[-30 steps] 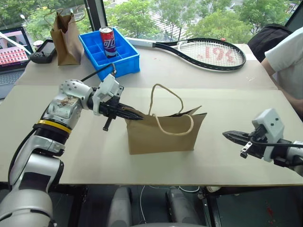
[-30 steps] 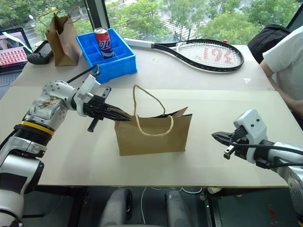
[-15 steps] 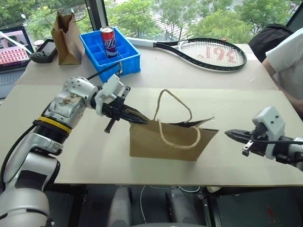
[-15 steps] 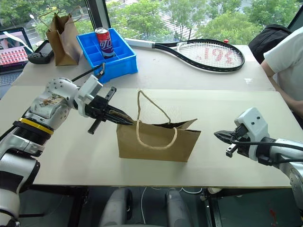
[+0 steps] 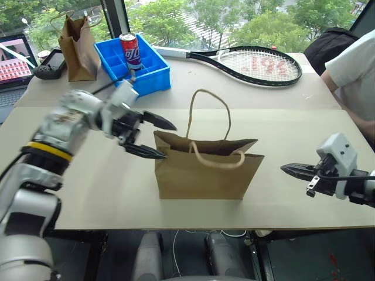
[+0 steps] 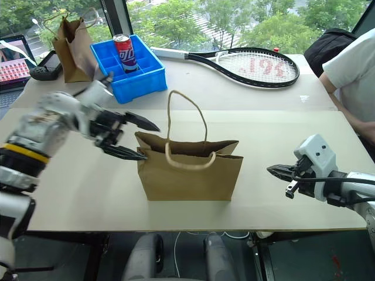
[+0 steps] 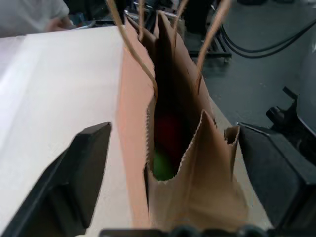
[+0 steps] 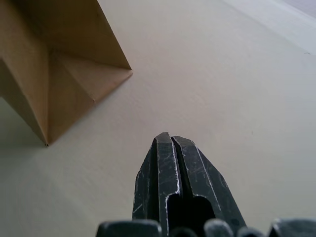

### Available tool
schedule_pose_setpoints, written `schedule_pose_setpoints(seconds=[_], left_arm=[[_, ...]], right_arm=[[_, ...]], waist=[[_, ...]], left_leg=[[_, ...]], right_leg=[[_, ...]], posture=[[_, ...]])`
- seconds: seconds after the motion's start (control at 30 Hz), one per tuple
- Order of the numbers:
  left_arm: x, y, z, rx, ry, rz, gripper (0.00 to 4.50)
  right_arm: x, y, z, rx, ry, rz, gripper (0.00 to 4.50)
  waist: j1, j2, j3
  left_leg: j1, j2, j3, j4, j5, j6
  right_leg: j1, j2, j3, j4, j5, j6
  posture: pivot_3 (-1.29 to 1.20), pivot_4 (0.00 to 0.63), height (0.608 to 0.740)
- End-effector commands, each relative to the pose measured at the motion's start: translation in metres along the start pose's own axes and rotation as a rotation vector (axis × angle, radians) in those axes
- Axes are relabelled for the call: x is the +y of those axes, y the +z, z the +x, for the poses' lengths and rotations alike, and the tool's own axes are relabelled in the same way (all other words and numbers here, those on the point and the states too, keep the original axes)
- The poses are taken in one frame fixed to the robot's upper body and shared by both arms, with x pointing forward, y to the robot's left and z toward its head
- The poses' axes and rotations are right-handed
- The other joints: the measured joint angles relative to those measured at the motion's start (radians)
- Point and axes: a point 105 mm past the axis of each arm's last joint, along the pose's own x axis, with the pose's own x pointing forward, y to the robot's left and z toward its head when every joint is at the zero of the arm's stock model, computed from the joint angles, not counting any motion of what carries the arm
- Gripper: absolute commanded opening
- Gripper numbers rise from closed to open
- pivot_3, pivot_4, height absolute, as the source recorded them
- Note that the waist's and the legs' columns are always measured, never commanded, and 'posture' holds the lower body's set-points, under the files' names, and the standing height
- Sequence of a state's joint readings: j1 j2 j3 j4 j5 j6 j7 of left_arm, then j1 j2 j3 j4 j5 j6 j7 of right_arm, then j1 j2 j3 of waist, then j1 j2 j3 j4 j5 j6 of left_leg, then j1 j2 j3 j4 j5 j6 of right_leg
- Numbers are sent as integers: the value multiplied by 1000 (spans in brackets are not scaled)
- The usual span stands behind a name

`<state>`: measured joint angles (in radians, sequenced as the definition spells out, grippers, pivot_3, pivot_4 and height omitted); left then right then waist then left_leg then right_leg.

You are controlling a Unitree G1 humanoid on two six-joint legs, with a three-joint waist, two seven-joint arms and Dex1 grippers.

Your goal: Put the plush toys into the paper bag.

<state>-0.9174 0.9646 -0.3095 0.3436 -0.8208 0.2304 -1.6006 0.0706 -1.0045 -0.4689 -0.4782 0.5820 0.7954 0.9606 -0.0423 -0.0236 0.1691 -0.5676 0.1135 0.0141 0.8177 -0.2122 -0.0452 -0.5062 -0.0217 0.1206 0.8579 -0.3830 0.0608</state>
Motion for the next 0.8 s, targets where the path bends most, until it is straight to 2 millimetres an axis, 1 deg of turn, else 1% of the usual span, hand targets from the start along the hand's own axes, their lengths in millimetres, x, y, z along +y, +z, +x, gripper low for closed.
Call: schedule_pose_setpoints(seconds=[0.03, 0.1, 0.17, 0.2, 0.27, 0.33, 0.37, 0.4, 0.47, 0.57, 0.6, 0.67, 0.7, 0.73, 0.8], left_arm=[[-3, 18, -33, -77, 196, 6, 4482], [-9, 8, -47, -64, 287, -64, 4482], [-20, -1, -54, -48, 328, -121, 4482], [-26, -12, -57, -18, 359, -170, 4482], [-35, -33, -60, 10, 455, -278, 4482], [-43, -51, -60, 62, 538, -328, 4500], [-47, -60, -58, 100, 571, -343, 4500], [-53, -68, -55, 131, 591, -349, 4500], [-60, -79, -49, 154, 623, -343, 4500], [-60, -84, -45, 94, 723, -298, 4500], [-60, -85, -44, 78, 738, -300, 4500], [-58, -88, -43, 66, 762, -301, 4500], [-58, -89, -40, 63, 762, -299, 4500], [-57, -89, -38, 60, 758, -297, 4500], [-54, -88, -33, 45, 738, -299, 4500]], right_arm=[[7, 19, -12, -108, 75, -28, 0], [10, 19, -12, -112, 108, -16, 0], [14, 17, -12, -110, 143, -16, 0], [16, 18, -13, -123, 155, -7, 0], [13, 18, -13, -158, 133, -50, 0], [7, 11, -12, -159, 89, -87, 590], [7, 6, -12, -162, 82, -80, 756], [8, 4, -12, -173, 80, -65, 1073], [11, -3, -13, -167, 83, -62, 1835], [12, -5, -16, -181, 53, -54, 2881], [12, -5, -17, -186, 46, -50, 3144], [11, -3, -19, -193, 34, -45, 3957], [10, -4, -20, -193, 31, -44, 4245], [10, -4, -21, -194, 27, -43, 4480], [8, 1, -22, -213, 9, -40, 4480]], waist=[[-3, 0, 0], [-2, 0, 0], [-2, 0, 0], [-2, 0, 0], [-1, 0, 0], [1, 0, 0], [3, 0, 0], [5, 0, 0], [9, 0, 0], [13, 0, 0], [14, 0, 0], [15, 0, 0], [15, 0, 0], [15, 0, 0], [14, 0, 0]], left_leg=[[1, 0, 0, 0, 0, 0], [3, 0, 0, 0, 0, 0], [4, 0, 0, 0, 0, 0], [4, 0, 0, 0, 0, 0], [4, 0, 0, 0, 0, 0], [4, 0, 0, 0, 0, 0], [4, 0, 0, 0, 0, 0], [4, 0, 0, 1, 0, 0], [4, 0, 1, 1, 0, 0], [4, 0, 1, 1, 0, 0], [4, 0, 1, 1, 0, -1], [4, 0, 1, 1, 0, -1], [4, 0, 1, 1, 0, -1], [5, 0, 1, 1, 0, -1], [5, 0, 1, 1, 0, -1]], right_leg=[[0, 0, 0, 0, 0, 0], [3, 0, -1, 0, 0, 0], [4, 0, 0, 0, 0, 0], [4, 0, 0, 0, 0, 0], [4, 0, 0, 0, -2, -2], [3, -1, 0, 0, -2, -2], [3, -1, 0, 0, -2, -2], [3, -1, 0, -1, -2, -2], [3, -1, 0, -1, -2, -2], [3, -1, 0, 0, -2, -3], [3, -1, 0, 0, -3, -4], [3, -1, 1, 0, -3, -6], [2, -1, 1, 0, -3, -6], [3, -1, 1, 0, -3, -6], [3, -1, 1, 0, -3, -6]], posture=[[0, 150, 658], [0, 150, 658], [0, 150, 658], [0, 150, 658], [0, 150, 658], [0, 150, 658], [0, 150, 658], [0, 150, 658], [0, 150, 658], [0, 150, 658], [0, 150, 658], [0, 150, 658], [0, 150, 658], [0, 150, 658], [0, 150, 658]])
